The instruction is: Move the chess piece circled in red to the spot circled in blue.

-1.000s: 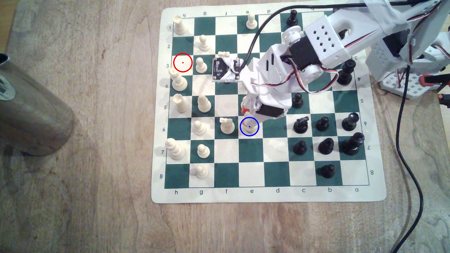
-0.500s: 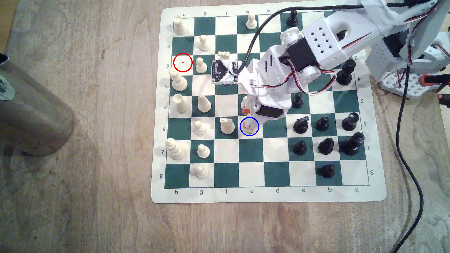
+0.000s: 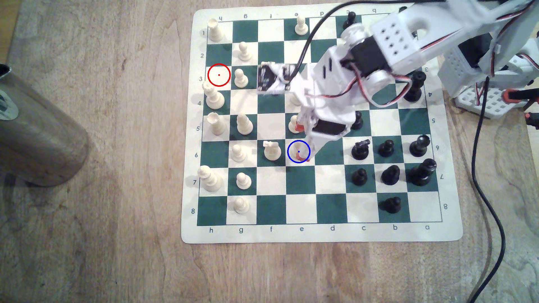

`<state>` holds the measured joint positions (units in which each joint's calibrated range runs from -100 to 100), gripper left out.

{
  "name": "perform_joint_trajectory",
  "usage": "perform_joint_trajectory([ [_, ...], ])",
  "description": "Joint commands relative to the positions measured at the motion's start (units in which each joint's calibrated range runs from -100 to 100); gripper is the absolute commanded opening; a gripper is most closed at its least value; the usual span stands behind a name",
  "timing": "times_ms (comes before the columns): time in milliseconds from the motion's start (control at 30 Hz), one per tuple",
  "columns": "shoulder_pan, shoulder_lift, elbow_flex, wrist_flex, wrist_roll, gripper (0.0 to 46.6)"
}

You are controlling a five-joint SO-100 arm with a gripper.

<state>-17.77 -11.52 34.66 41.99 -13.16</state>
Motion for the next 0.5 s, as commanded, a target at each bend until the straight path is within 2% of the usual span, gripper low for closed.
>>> perform_joint_trajectory([
  [0, -0.6, -9.2, 1.2, 2.2, 0.3, 20.0],
  [300, -1.4, -19.1, 6.4, 8.7, 0.8, 21.4],
  [467, 1.7, -27.2, 6.6, 14.8, 1.7, 19.5],
])
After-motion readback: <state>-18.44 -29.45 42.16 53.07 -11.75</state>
